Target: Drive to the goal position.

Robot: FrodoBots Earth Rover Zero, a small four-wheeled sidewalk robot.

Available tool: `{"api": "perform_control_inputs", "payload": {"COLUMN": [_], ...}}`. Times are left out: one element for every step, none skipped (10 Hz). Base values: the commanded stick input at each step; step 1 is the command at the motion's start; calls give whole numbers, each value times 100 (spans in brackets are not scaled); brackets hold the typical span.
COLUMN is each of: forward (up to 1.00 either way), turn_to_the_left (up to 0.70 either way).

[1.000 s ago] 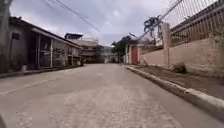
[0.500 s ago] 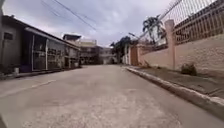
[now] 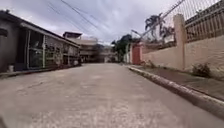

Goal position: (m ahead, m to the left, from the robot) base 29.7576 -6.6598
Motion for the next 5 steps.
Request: {"api": "perform_control_inputs", "payload": {"forward": [100,100,100,100,100], "turn_to_the_left": [-3,0,0,0,0]}}
